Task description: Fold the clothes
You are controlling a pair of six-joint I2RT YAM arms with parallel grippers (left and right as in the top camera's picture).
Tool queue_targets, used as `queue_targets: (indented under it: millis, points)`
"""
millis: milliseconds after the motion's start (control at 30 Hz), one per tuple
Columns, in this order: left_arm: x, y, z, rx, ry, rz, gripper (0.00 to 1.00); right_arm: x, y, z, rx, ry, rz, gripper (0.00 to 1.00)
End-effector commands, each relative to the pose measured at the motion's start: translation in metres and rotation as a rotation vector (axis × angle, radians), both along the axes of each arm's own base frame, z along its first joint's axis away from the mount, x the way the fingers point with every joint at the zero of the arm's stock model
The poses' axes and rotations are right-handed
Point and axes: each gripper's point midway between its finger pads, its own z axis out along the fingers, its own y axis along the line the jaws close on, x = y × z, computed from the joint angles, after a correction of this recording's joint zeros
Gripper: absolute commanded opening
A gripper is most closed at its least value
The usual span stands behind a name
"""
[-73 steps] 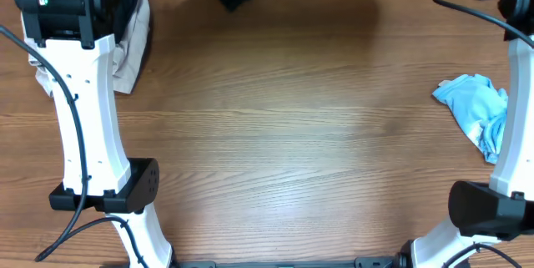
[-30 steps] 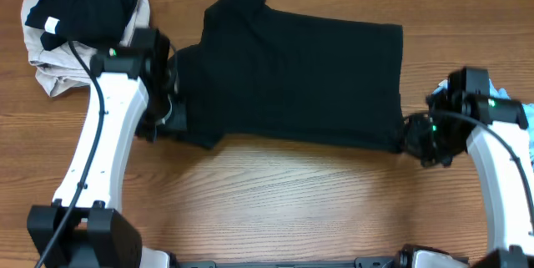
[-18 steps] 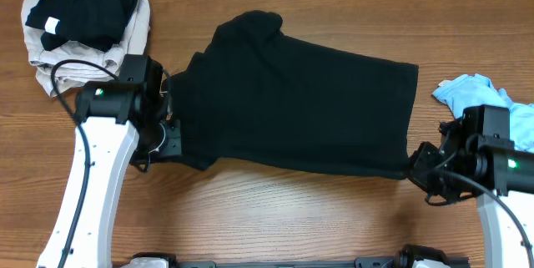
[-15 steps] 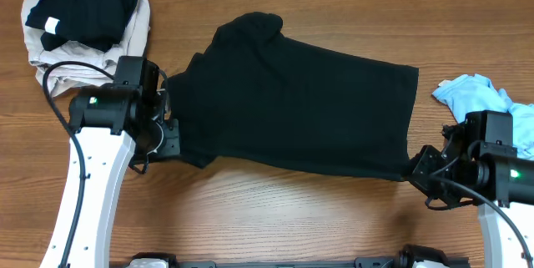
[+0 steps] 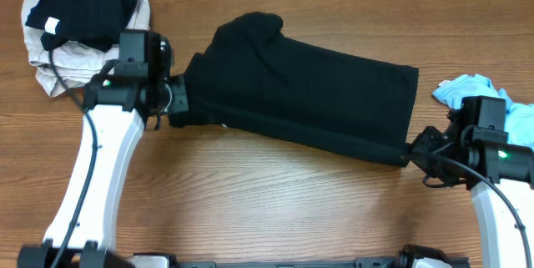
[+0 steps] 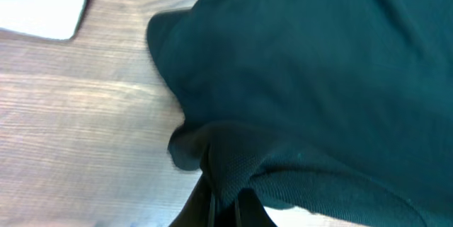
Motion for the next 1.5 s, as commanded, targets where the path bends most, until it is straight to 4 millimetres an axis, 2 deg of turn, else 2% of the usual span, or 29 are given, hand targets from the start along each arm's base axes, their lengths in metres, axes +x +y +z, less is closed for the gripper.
queue_targets:
  millis: [0, 233, 400, 533, 567, 600, 633, 700, 733, 767, 800, 900, 967, 1100, 1167, 1267, 1367, 1467]
  points:
    - [0.014, -0.007, -0.02, -0.012, 0.024, -0.021, 0.04, 0.001, -0.008, -0.021, -0.026, 0.042, -0.034, 0.04]
    - [0.058, -0.02, -0.063, -0.038, 0.001, -0.071, 0.04, 0.034, -0.015, -0.053, -0.038, 0.012, -0.036, 0.04]
    - [0.091, -0.029, -0.081, -0.041, -0.074, -0.09, 0.04, 0.056, -0.02, -0.08, -0.039, 0.01, -0.035, 0.04]
    - [0.104, -0.041, -0.093, -0.044, -0.097, -0.114, 0.06, 0.066, -0.021, -0.106, -0.032, 0.05, -0.033, 0.04]
    - [0.105, -0.044, -0.096, -0.044, -0.098, -0.121, 0.13, 0.067, -0.022, -0.111, -0.031, 0.061, -0.033, 0.04]
    - [0.106, -0.048, -0.097, -0.045, -0.101, -0.127, 0.24, 0.068, -0.022, -0.115, -0.029, 0.068, -0.032, 0.1]
    - [0.107, -0.05, -0.098, -0.045, -0.104, -0.132, 0.36, 0.069, -0.022, -0.119, -0.029, 0.074, -0.032, 0.19]
    - [0.109, -0.054, -0.097, -0.041, -0.117, -0.148, 0.76, 0.071, -0.022, -0.121, -0.029, 0.072, -0.032, 0.46]
    - [0.11, -0.055, -0.096, -0.035, -0.124, -0.161, 0.86, 0.072, -0.023, -0.121, -0.029, 0.068, -0.032, 0.55]
    - [0.112, -0.055, -0.095, -0.024, -0.135, -0.181, 0.96, 0.073, -0.023, -0.119, -0.03, 0.061, -0.032, 0.61]
    - [0.113, -0.055, -0.093, -0.014, -0.143, -0.2, 1.0, 0.076, -0.023, -0.116, -0.031, 0.053, -0.032, 0.65]
    - [0.119, -0.049, -0.08, 0.022, -0.152, -0.218, 1.0, 0.083, -0.024, -0.098, -0.034, 0.034, -0.025, 0.74]
    - [0.125, -0.043, -0.062, 0.038, -0.154, -0.204, 1.0, 0.09, -0.025, -0.076, -0.047, 0.014, 0.004, 0.78]
    - [0.144, -0.042, 0.0, 0.059, -0.23, -0.247, 1.0, 0.11, -0.028, -0.025, -0.081, -0.058, 0.082, 0.89]
    - [0.157, -0.051, 0.039, 0.058, -0.316, -0.31, 1.0, 0.123, -0.029, 0.001, -0.101, -0.108, 0.116, 0.93]
    - [0.17, -0.066, 0.078, 0.069, -0.408, -0.356, 1.0, 0.138, -0.032, 0.031, -0.131, -0.179, 0.138, 0.95]
    - [0.19, -0.083, 0.087, 0.069, -0.449, -0.39, 1.0, 0.15, -0.034, 0.047, -0.149, -0.238, 0.142, 0.95]
    - [0.216, -0.106, 0.068, 0.057, -0.443, -0.443, 1.0, 0.155, -0.035, 0.049, -0.161, -0.257, 0.156, 0.95]
